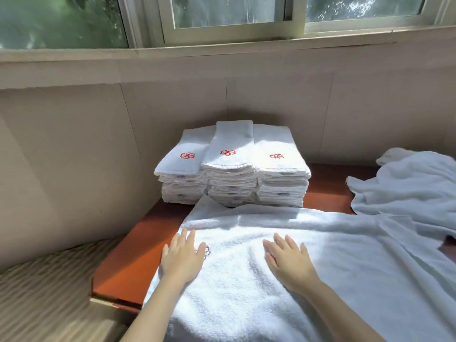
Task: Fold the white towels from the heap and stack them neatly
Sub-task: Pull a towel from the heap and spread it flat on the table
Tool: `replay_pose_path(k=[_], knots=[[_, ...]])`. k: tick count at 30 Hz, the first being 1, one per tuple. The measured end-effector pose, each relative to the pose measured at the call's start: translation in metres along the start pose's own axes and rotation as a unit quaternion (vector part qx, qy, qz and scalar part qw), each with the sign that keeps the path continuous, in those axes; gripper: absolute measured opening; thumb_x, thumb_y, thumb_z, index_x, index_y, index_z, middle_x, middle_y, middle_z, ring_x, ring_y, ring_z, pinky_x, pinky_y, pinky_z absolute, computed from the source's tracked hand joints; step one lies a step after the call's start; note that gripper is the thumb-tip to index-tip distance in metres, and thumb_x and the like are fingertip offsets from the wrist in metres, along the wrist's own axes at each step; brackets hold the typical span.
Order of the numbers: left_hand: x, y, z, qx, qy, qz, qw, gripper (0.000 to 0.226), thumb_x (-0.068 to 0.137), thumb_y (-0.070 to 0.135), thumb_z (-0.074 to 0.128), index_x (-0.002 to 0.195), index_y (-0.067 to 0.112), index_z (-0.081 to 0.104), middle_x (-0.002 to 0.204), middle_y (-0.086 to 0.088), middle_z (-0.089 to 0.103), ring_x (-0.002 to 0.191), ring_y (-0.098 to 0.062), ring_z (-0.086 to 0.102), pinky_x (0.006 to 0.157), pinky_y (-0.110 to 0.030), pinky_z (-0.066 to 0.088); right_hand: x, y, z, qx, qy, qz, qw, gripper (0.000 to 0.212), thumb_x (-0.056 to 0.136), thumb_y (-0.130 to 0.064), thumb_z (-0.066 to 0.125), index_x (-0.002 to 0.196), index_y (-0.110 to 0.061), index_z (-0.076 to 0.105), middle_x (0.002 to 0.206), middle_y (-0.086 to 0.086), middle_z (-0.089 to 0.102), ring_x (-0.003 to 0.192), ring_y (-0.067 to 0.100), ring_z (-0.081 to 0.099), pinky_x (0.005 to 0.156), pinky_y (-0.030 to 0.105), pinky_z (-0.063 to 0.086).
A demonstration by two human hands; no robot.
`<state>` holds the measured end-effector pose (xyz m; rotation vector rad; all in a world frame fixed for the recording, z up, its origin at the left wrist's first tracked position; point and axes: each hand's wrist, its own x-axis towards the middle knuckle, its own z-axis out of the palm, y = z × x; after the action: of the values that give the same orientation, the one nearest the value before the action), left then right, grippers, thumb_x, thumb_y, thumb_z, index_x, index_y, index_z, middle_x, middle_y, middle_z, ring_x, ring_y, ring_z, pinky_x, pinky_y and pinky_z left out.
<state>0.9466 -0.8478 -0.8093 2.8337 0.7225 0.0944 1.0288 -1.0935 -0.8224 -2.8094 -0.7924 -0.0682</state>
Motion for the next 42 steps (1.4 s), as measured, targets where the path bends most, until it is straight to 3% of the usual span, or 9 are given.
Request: replay_pose_path(k=[6, 9, 13, 16, 19, 25, 32, 37, 42], knots=[[0.004, 0.016, -0.011, 0.106, -0.013, -0.061, 0.992, 0.051, 0.102, 0.035, 0.021, 0.150, 0.019, 0.021, 0.158, 0.001, 0.019, 0.143, -0.023, 0.018, 0.117, -0.047, 0.011, -0.019, 0.036, -0.016, 0.058, 0.054, -0.046, 0.996, 0.030, 0.098, -0.031, 0.045, 0.123, -0.021, 0.057, 0.128, -0.002, 0.054, 0.126, 0.020, 0.044, 0.100, 0.033, 0.032], [0.009, 0.067, -0.029, 0.187, -0.088, -0.103, 0.973, 0.055, 0.095, 0.029, 0.040, 0.147, 0.013, 0.032, 0.152, -0.006, 0.030, 0.140, -0.024, 0.024, 0.115, -0.040, 0.018, -0.040, 0.069, -0.029, 0.018, 0.043, 0.021, 0.999, 0.031, 0.098, -0.031, 0.040, 0.125, -0.022, 0.054, 0.130, -0.009, 0.050, 0.128, 0.017, 0.043, 0.102, 0.030, 0.031], [-0.009, 0.174, -0.011, 0.098, -0.129, 0.060, 0.985, 0.051, 0.093, 0.024, 0.043, 0.143, 0.016, 0.037, 0.157, -0.014, 0.015, 0.143, -0.031, 0.015, 0.114, -0.043, 0.019, -0.073, 0.107, -0.053, 0.095, 0.036, 0.134, 0.986, 0.020, 0.096, -0.024, 0.045, 0.100, -0.021, 0.064, 0.112, -0.003, 0.063, 0.113, 0.020, 0.055, 0.096, 0.031, 0.042], [-0.047, 0.253, 0.018, -0.008, -0.140, 0.180, 0.974, 0.048, 0.097, 0.037, 0.038, 0.141, 0.018, 0.039, 0.157, -0.013, 0.014, 0.144, -0.031, 0.012, 0.115, -0.045, 0.016, -0.094, 0.131, -0.075, 0.136, 0.171, 0.264, 0.939, 0.023, 0.095, -0.020, 0.045, 0.089, -0.011, 0.066, 0.095, 0.005, 0.069, 0.095, 0.027, 0.062, 0.075, 0.033, 0.042], [-0.073, 0.288, 0.051, -0.021, -0.138, 0.212, 0.967, 0.059, 0.098, 0.049, 0.028, 0.152, 0.027, 0.017, 0.161, -0.008, -0.001, 0.148, -0.027, -0.004, 0.117, -0.049, 0.000, -0.117, 0.169, -0.090, 0.122, 0.223, 0.372, 0.893, 0.025, 0.096, -0.015, 0.041, 0.096, -0.008, 0.065, 0.104, 0.016, 0.067, 0.100, 0.033, 0.059, 0.078, 0.036, 0.042], [-0.069, 0.302, 0.072, -0.009, -0.072, 0.191, 0.979, 0.057, 0.098, 0.052, 0.022, 0.151, 0.032, 0.015, 0.161, -0.004, 0.001, 0.148, -0.023, -0.001, 0.115, -0.052, 0.000, -0.134, 0.220, -0.089, -0.019, 0.043, 0.444, 0.895, 0.034, 0.098, -0.027, 0.032, 0.130, -0.028, 0.045, 0.134, 0.001, 0.045, 0.128, 0.021, 0.039, 0.109, 0.049, 0.022], [-0.066, 0.302, 0.077, 0.002, -0.072, 0.206, 0.976, 0.056, 0.098, 0.053, 0.019, 0.151, 0.033, 0.013, 0.161, -0.004, 0.000, 0.148, -0.023, -0.003, 0.115, -0.052, -0.001, -0.131, 0.268, -0.100, -0.033, 0.148, 0.508, 0.848, 0.025, 0.080, 0.000, 0.047, 0.089, -0.013, 0.066, 0.102, 0.011, 0.061, 0.103, 0.035, 0.050, 0.089, 0.034, 0.035], [-0.060, 0.301, 0.078, -0.016, -0.130, 0.278, 0.952, 0.057, 0.098, 0.054, 0.023, 0.151, 0.036, 0.012, 0.162, -0.001, -0.004, 0.148, -0.020, -0.007, 0.116, -0.048, -0.004, -0.125, 0.305, -0.105, -0.114, 0.105, 0.498, 0.853, 0.036, 0.092, -0.011, 0.037, 0.119, -0.022, 0.059, 0.120, 0.012, 0.049, 0.113, 0.036, 0.041, 0.103, 0.042, 0.028], [-0.052, 0.297, 0.065, -0.033, -0.082, 0.290, 0.953, 0.046, 0.097, 0.044, 0.035, 0.141, 0.030, 0.036, 0.154, -0.002, 0.027, 0.139, -0.019, 0.024, 0.110, -0.039, 0.023, -0.085, 0.266, -0.102, -0.207, 0.027, 0.459, 0.864, 0.042, 0.092, -0.014, 0.041, 0.132, -0.024, 0.048, 0.150, 0.014, 0.020, 0.140, 0.041, 0.013, 0.111, 0.060, 0.017]])
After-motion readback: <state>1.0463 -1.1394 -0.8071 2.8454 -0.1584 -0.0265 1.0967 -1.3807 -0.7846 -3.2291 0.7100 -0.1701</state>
